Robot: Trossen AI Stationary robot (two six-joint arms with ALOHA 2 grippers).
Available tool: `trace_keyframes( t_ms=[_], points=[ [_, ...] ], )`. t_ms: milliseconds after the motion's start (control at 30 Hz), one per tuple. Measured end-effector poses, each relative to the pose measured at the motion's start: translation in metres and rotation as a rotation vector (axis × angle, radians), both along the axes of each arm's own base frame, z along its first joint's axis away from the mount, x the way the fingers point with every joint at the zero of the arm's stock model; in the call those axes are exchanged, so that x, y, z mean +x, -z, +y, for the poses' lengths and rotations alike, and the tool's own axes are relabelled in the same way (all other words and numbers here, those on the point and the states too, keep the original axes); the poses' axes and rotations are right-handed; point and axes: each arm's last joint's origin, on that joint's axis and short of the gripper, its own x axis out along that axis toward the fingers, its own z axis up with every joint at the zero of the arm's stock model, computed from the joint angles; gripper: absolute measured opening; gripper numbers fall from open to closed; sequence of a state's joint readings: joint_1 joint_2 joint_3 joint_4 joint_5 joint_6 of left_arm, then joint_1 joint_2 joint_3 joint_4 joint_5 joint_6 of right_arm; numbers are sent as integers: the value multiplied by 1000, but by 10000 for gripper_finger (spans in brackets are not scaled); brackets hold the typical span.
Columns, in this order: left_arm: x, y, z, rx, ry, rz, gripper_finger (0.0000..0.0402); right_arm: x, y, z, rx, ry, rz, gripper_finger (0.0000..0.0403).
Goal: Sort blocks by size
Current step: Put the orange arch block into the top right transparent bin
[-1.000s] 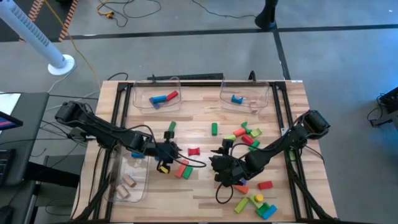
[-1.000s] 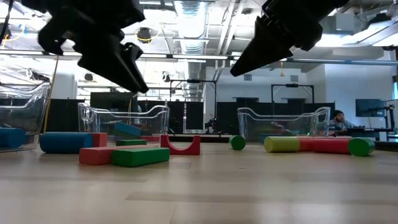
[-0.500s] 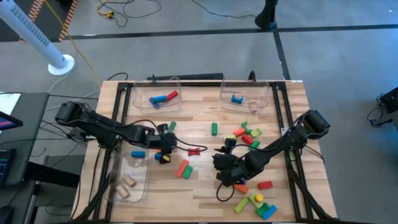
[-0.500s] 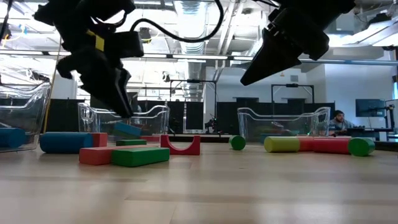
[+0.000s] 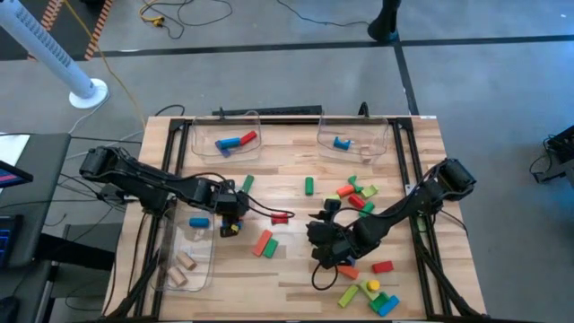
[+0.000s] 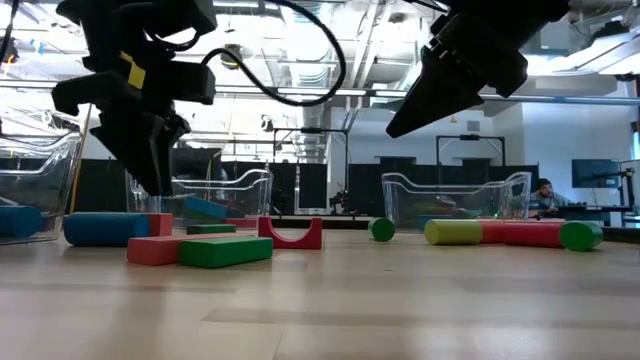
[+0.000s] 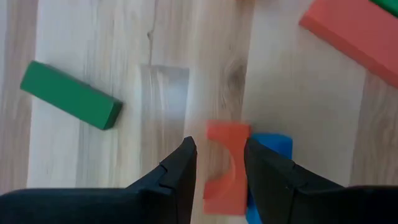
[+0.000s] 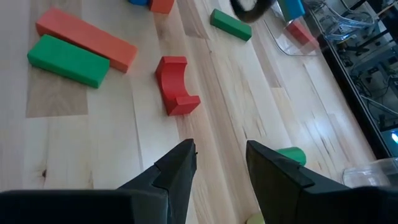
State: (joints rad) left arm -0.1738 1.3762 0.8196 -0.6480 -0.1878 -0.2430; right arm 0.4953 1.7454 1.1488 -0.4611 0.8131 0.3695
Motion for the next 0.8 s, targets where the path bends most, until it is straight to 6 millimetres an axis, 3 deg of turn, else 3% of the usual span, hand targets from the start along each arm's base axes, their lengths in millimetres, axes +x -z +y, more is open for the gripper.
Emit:
trace_keyframes(
  t_ms=[300, 567, 700, 800],
  points=[
    [-2, 3, -1, -34, 10, 39, 128, 0, 0, 0, 1, -1, -4, 179],
    [9, 42, -3, 3, 38, 224, 128, 1, -1, 0, 3, -2, -9, 179],
    [18, 49, -2, 23, 55, 261, 122, 1, -1, 0, 4, -2, -9, 179],
    [22, 47, -3, 42, 87, 259, 96, 1, -1, 0, 4, -2, -9, 179]
  ],
)
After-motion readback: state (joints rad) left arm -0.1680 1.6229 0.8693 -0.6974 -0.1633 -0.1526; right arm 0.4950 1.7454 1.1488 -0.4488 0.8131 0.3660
